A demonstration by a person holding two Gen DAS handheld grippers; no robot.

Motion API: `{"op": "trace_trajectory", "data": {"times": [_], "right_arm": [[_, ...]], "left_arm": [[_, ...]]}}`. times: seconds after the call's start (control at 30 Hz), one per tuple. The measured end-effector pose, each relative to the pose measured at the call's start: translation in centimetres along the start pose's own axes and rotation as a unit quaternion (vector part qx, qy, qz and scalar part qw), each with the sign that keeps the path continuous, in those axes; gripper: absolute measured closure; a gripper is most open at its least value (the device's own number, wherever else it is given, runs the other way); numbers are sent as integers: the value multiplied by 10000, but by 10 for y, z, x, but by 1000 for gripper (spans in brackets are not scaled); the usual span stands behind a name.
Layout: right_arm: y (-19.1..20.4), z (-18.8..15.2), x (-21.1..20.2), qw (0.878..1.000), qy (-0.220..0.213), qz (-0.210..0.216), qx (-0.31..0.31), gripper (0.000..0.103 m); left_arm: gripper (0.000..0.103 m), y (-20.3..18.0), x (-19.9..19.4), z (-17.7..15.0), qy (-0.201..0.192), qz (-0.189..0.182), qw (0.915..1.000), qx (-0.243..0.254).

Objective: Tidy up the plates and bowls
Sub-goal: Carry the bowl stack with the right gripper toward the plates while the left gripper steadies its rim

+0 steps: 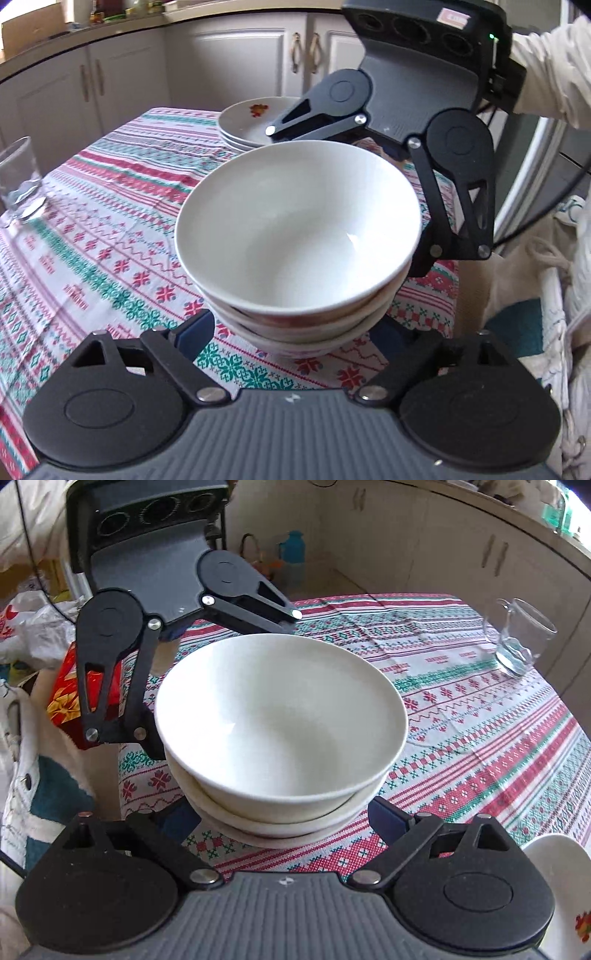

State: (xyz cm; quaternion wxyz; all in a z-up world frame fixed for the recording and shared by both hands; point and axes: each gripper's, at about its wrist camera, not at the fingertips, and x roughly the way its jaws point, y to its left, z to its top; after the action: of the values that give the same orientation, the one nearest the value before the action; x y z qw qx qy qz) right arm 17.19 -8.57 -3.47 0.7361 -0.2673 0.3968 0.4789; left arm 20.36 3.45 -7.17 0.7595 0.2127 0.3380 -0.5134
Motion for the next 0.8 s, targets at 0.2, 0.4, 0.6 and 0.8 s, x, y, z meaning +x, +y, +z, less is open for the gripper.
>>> {"op": "trace_trajectory", "data": {"times": [0.2, 0.4, 0.6, 0.8], "right_arm": [[-6, 1, 1, 9997, 66, 225, 89, 10], [-6, 3, 0, 9993, 113, 329, 133, 14], [-8, 5, -1, 9989, 202, 397, 111, 14], [-8, 6, -2, 9987, 254, 434, 106, 14]], "left_arm": [[16, 6, 5, 2, 7, -283, 9995, 150], [17, 8, 6, 1, -2, -358, 9991, 221], [17, 12, 7, 3, 55, -474, 9983, 341], [17, 13, 7, 3, 77, -522, 9979, 382]]}}
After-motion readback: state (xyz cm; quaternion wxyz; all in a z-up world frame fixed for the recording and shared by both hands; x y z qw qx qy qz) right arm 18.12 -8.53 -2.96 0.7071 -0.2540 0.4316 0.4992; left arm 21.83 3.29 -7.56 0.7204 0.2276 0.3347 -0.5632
